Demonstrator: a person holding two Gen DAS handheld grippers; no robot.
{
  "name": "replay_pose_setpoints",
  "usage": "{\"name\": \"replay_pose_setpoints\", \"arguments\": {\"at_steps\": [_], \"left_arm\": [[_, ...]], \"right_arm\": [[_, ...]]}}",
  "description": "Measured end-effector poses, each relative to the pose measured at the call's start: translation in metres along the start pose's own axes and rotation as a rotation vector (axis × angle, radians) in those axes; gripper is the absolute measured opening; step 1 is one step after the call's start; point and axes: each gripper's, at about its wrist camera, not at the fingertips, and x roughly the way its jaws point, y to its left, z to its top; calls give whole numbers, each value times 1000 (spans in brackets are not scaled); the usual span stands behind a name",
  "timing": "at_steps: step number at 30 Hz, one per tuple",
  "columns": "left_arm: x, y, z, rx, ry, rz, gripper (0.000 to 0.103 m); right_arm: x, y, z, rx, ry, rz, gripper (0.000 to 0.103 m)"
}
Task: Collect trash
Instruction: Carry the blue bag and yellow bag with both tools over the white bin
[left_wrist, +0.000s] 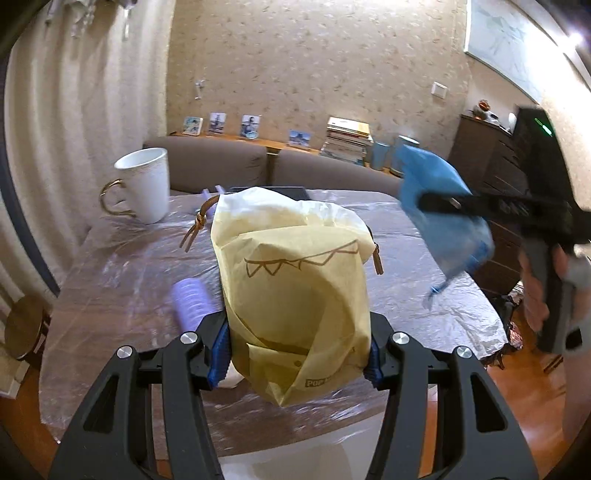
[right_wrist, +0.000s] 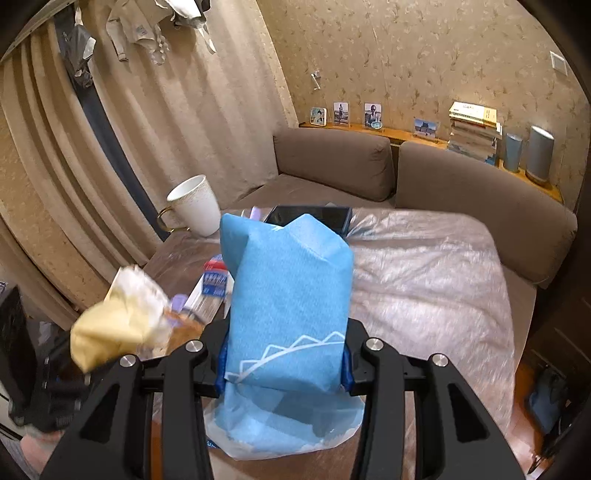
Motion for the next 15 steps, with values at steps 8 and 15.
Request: {"name": "replay_pose_setpoints", "arguments": {"at_steps": [8,15], "left_arm": [[-24,14,-13,-3,9,22,56],[-43,17,-32,11,22,11,56]], "right_arm": [[-21,20,-56,12,15,16,42],[-30,36,-96,32,45,36,42]]}}
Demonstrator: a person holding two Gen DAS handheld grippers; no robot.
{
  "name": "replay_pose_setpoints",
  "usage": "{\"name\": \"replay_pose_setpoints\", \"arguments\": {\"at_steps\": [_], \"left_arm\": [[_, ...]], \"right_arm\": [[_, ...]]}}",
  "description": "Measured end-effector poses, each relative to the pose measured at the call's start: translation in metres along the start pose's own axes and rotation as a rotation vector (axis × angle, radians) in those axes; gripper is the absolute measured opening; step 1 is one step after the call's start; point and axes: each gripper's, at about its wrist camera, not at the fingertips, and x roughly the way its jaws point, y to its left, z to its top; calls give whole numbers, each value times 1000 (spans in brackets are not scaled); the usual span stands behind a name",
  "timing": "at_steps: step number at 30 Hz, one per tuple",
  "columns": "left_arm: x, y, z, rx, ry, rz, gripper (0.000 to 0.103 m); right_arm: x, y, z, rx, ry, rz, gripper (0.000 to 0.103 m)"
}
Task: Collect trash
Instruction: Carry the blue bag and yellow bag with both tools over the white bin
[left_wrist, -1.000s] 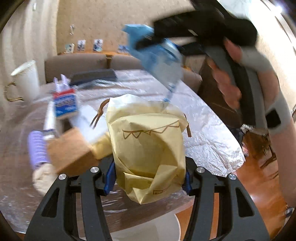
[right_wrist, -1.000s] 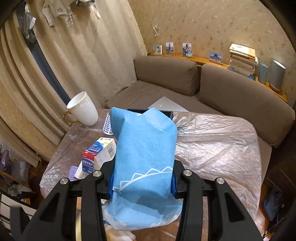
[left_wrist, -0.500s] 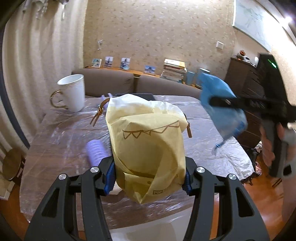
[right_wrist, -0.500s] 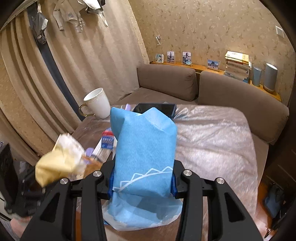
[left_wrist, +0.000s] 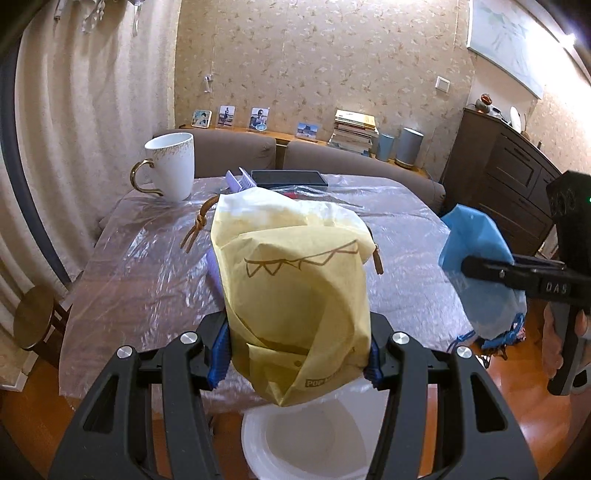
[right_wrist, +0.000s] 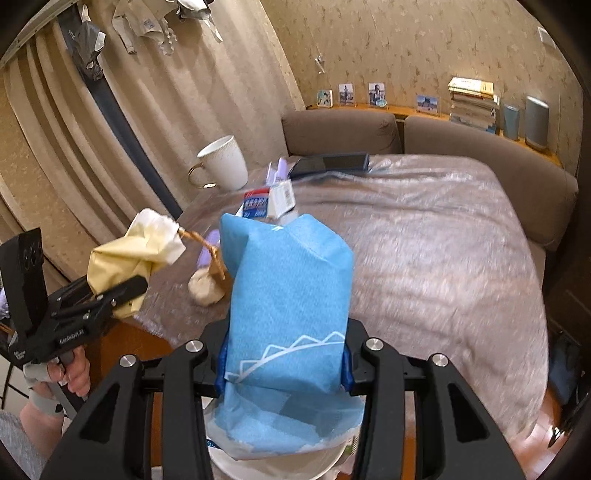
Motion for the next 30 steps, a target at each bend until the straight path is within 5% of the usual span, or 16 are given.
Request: {"name": "replay_pose_setpoints", "arguments": {"at_steps": [19,30], "left_arm": [[-20,-8,-55,78,131,-134,56],[3,-16,-84,130,233,-155,56]], "right_arm": [[22,29,-70,17,171,42,42],[51,39,-95,39,261,58,42]]}}
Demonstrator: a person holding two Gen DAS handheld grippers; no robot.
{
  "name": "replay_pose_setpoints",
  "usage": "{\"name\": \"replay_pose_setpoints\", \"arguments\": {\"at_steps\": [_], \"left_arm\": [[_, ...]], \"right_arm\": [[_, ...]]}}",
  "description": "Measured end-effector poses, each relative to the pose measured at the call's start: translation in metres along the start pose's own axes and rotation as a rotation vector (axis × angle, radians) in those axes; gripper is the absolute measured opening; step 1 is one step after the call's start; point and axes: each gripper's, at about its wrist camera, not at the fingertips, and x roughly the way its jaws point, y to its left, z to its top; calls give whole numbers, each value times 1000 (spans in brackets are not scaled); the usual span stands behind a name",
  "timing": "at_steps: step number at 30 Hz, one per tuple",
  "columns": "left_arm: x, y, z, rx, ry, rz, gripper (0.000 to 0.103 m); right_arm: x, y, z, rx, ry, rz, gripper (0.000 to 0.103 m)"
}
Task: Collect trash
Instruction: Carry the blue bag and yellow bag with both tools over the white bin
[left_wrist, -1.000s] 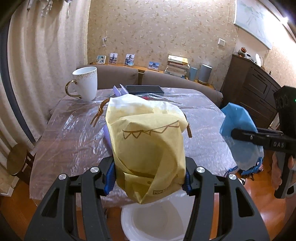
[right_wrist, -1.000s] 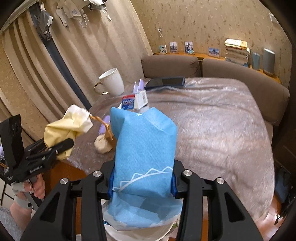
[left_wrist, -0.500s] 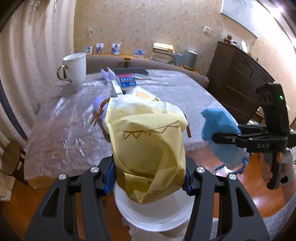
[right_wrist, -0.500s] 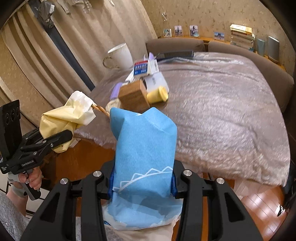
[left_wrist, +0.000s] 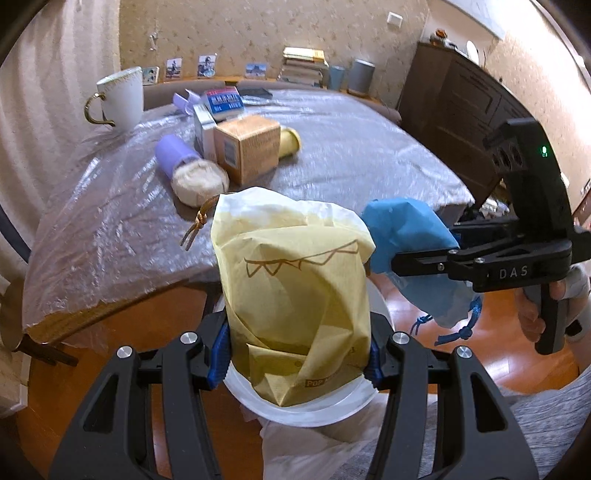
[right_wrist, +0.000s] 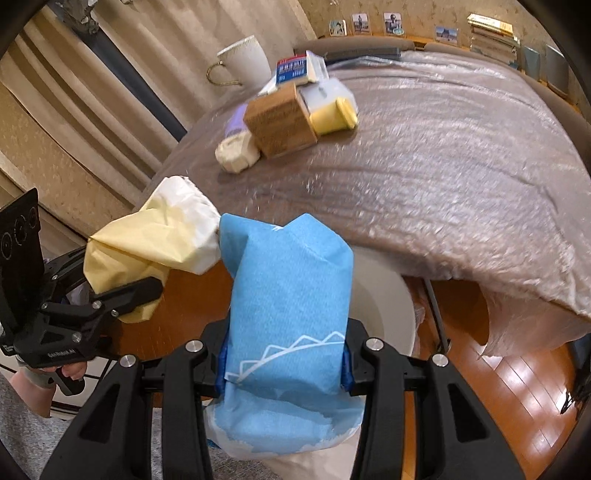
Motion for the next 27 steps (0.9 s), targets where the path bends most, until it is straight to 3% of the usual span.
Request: {"name": "replay_pose_setpoints", "arguments": {"at_steps": [13,27], "left_arm": [[38,3,-17,-1,95,-22,56],[57,-8,-28,55,145,-15,56]], "right_arm": [[36,-7,-13,52,67,-38,42],[54,-6,-23,59,103,-72,42]]}}
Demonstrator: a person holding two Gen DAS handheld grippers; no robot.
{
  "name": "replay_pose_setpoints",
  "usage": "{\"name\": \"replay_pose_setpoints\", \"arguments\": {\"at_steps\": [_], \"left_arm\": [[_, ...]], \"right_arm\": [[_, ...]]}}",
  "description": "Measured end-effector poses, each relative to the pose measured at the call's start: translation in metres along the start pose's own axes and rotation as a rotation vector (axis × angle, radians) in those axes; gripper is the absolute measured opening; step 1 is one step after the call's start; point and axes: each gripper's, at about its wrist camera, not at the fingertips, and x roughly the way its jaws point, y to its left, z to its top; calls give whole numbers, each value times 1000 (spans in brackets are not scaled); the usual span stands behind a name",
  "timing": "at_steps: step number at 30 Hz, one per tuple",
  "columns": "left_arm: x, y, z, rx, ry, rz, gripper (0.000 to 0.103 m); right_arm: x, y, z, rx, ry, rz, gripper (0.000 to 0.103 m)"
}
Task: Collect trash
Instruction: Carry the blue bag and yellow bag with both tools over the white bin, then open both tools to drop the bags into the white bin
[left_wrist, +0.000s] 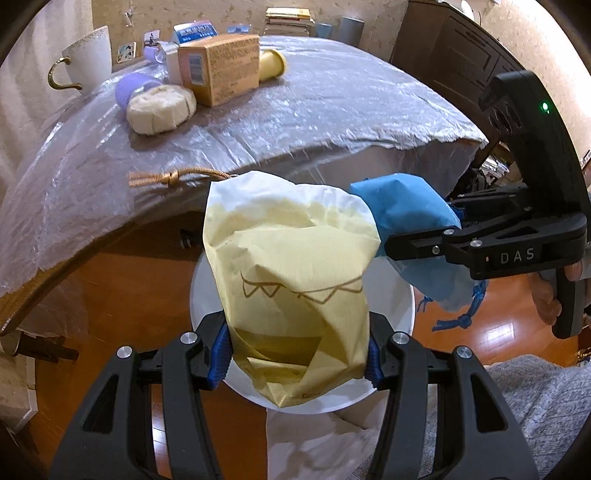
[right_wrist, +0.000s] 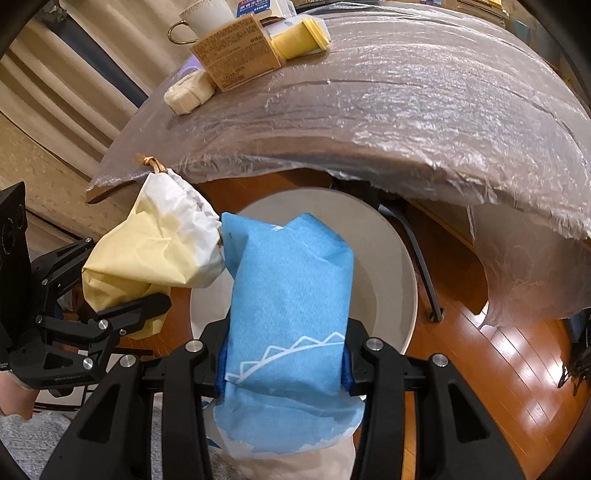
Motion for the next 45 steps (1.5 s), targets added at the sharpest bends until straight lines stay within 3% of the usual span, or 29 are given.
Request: {"name": "replay_pose_setpoints", "arguments": {"at_steps": [12,45], "left_arm": [[33,5,-8,-23,60,7,56],[65,21,-13,-73,99,93,56]], "right_arm": [[23,-1,-2,2,24,-31,42],[50,-14,0,52,3,-103,42]]}}
